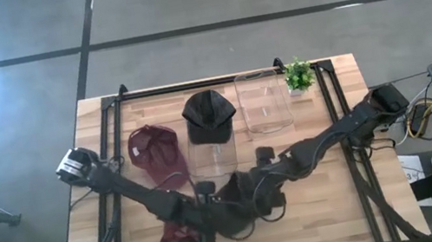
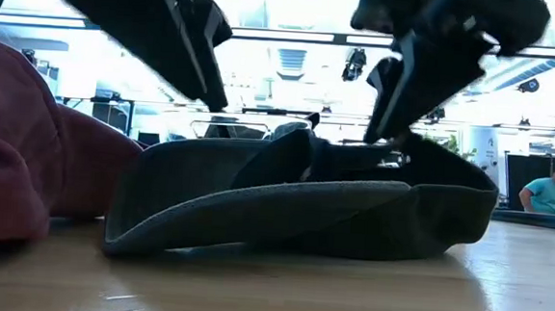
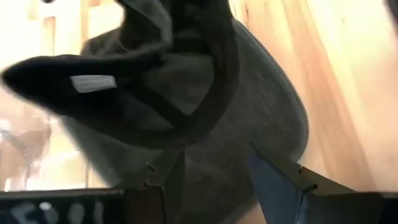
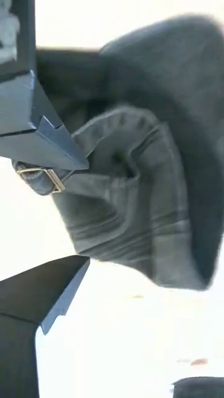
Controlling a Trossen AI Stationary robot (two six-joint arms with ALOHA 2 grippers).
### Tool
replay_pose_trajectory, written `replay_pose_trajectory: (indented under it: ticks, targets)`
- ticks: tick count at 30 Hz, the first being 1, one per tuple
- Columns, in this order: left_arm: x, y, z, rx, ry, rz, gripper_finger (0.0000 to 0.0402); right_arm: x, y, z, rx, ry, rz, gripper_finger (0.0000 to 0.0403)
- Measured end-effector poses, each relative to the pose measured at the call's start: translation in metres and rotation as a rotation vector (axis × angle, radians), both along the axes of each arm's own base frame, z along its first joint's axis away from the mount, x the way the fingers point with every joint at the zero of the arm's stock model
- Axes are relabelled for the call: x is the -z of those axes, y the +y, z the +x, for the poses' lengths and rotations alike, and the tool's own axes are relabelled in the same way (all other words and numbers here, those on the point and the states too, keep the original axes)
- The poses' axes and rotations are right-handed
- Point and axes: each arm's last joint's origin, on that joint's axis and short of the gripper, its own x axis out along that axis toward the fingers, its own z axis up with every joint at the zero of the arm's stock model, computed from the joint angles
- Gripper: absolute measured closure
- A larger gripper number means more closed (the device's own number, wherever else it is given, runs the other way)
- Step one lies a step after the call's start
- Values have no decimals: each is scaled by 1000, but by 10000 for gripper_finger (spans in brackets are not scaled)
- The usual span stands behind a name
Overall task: Pick & Place hat
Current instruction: Put the black cap into the left transparent bin
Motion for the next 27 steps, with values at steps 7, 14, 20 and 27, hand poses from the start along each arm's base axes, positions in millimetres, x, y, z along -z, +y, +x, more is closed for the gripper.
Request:
replay_pose_trajectory:
  ticks: [7,14,20,27]
  targets:
    - [31,-6,11,-43,39,10,235,-4,-10,-6,49,-39,28,168]
    - [47,-11,18,-51,42,-10,235,-29,-18,-19,91,-151,3,168]
    - [51,-11,18,-72,51,-11,235,15,-29,-36,106,-8,73,168]
    - [51,-10,19,-127,28,-23,235,15,-18,-23,63,-154,200,173]
